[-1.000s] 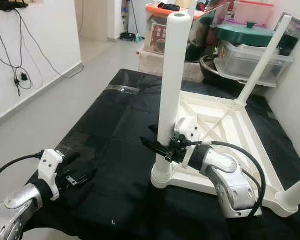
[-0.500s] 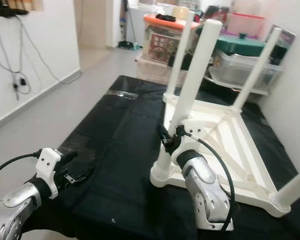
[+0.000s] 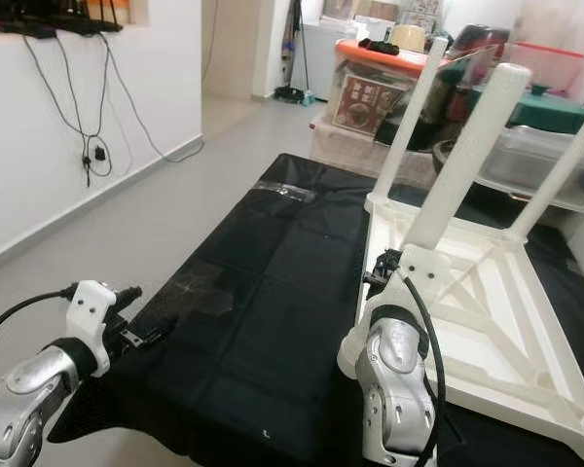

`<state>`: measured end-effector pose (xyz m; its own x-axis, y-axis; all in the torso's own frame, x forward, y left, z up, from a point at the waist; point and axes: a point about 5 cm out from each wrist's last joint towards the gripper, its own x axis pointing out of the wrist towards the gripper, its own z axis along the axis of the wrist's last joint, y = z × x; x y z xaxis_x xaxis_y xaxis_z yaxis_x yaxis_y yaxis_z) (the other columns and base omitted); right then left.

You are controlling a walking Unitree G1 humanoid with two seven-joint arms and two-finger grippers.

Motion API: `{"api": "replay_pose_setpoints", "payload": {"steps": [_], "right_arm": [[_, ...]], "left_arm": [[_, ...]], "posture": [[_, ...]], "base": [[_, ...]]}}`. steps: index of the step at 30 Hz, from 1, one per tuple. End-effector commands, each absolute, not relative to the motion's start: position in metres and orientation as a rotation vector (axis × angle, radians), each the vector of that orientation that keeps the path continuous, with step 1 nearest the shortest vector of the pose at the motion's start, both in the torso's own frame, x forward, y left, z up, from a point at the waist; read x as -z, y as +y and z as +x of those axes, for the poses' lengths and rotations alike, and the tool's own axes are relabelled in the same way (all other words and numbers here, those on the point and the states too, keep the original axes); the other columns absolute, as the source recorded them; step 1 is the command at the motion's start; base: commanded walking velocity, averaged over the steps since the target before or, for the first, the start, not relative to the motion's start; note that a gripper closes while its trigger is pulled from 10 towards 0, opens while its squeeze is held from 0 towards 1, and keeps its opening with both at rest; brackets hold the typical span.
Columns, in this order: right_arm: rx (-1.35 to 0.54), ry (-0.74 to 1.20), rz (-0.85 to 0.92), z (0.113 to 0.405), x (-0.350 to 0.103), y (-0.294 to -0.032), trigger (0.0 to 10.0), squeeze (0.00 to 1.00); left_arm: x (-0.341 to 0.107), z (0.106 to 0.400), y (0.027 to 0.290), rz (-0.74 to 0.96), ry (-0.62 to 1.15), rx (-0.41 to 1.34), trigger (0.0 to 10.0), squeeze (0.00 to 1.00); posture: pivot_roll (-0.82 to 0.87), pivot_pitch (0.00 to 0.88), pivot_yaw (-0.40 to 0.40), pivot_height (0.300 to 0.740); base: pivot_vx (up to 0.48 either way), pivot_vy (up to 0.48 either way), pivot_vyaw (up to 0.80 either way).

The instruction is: Building children table

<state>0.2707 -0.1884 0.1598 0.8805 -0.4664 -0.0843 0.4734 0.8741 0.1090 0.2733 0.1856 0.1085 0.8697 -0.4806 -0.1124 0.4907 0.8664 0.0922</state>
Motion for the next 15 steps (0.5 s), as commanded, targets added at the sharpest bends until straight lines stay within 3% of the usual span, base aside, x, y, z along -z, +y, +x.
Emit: {"api": "replay_pose_setpoints", "payload": {"steps": [1,2,3,4,15], "right_arm": [[0.593,0.244,0.131,0.262,-0.125,-0.195,5.3,0.00],[0.552,0.223,0.139,0.263,-0.128,-0.191,10.0,0.81],[0.552,0.223,0.139,0.263,-0.128,-0.191,10.0,0.81],[0.546,0.211,0.150,0.262,-0.130,-0.191,10.0,1.00],[0.484,0.035,0.188,0.264,-0.173,-0.200,10.0,1.00]], "left_arm": [[-0.108,0.275,0.187,0.144,0.089,0.506,10.0,0.00],[-0.108,0.276,0.188,0.146,0.087,0.504,10.0,0.00],[-0.108,0.276,0.188,0.146,0.087,0.504,10.0,0.00],[-0.108,0.277,0.188,0.146,0.087,0.504,10.0,0.00],[-0.108,0.280,0.190,0.153,0.088,0.516,10.0,0.00]], "posture": [[0.11,0.000,-0.078,0.740],[0.11,0.000,-0.075,0.740],[0.11,0.000,-0.075,0.740],[0.10,0.000,-0.072,0.740],[0.08,0.000,-0.059,0.740]], "base": [[0.000,0.000,0.00],[0.000,0.000,0.00],[0.000,0.000,0.00],[0.000,0.000,0.00],[0.000,0.000,0.00]]}}
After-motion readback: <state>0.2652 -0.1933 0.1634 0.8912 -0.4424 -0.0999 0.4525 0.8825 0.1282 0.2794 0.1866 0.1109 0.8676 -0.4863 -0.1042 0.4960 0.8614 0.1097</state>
